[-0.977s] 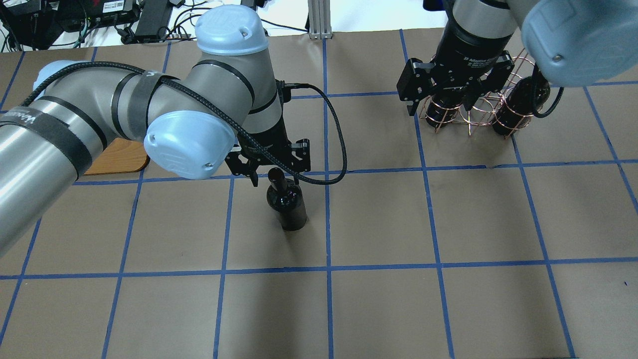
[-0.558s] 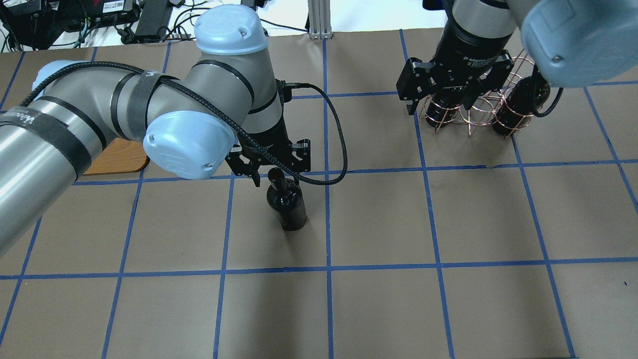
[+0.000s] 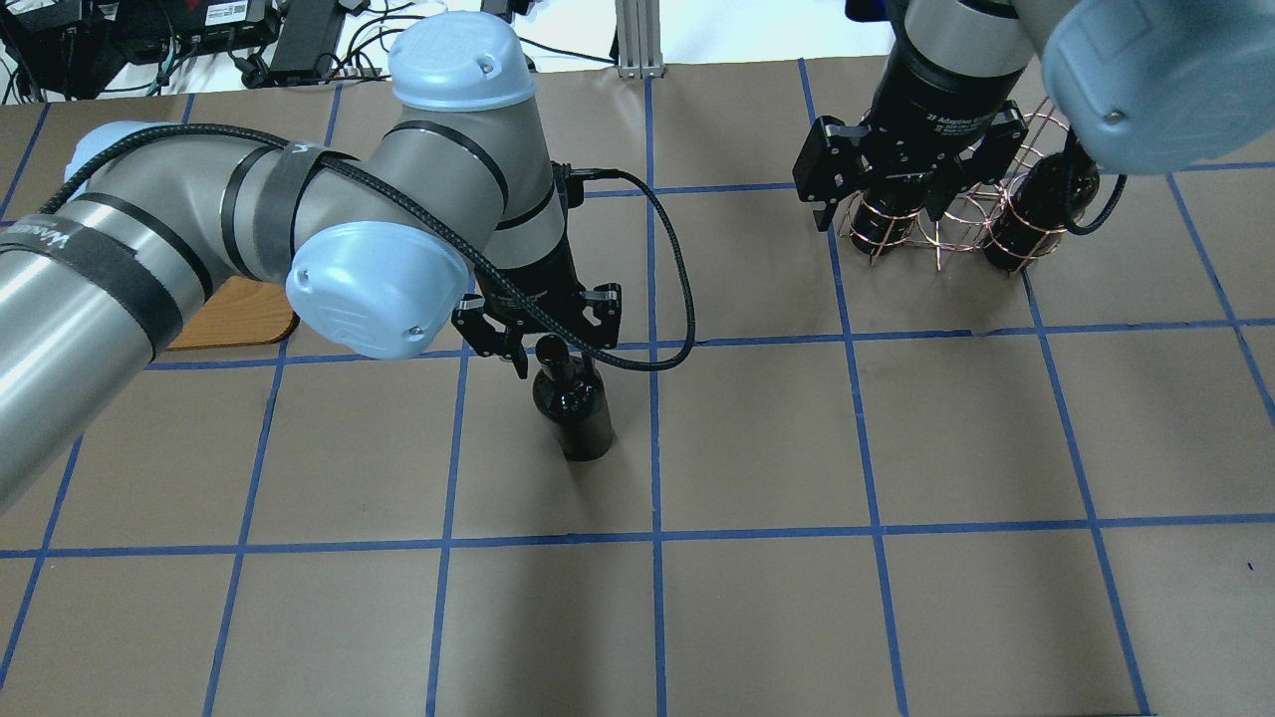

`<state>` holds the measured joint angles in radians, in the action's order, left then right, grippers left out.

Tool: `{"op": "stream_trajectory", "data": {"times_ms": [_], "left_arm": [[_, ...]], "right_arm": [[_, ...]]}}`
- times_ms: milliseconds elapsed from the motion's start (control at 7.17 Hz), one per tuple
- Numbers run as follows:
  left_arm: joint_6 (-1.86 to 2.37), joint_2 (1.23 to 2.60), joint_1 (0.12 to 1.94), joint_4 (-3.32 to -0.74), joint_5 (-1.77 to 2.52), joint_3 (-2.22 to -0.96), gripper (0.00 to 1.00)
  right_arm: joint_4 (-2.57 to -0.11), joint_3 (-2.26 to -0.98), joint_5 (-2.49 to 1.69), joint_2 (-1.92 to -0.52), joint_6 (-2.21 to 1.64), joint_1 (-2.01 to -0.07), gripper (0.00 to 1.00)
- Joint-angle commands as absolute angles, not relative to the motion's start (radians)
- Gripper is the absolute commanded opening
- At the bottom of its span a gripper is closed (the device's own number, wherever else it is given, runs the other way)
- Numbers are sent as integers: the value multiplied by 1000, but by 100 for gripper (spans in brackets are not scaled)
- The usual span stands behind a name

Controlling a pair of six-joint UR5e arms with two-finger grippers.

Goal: Take wine from basket and place on tray
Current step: 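Lower the left gripper and close it on the bottle neck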

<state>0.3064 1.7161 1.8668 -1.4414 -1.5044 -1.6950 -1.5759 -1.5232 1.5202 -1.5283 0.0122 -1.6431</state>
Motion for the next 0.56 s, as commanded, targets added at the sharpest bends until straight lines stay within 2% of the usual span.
{"op": "stream_trajectory", "data": {"times_ms": [0,140,279,419], "left_arm": [[305,1717,1867,-1445,-1500,-1695,36],[305,1717,1867,-1445,-1499,-1695,28],[304,1717,1868,-1447,-1490,-1695,10],[287,1712,1868,-1445,-1488,-1695,0]], "right_arm": [[-1583,-1523,1520,-1528,14,-1644,100],[-1585,-1523,1519,-1529,21,-1646,100],[-1583,-1523,1520,-1529,23,-1646,100],[-1585,-1523,1520,-1528,20,-1646,100]]}}
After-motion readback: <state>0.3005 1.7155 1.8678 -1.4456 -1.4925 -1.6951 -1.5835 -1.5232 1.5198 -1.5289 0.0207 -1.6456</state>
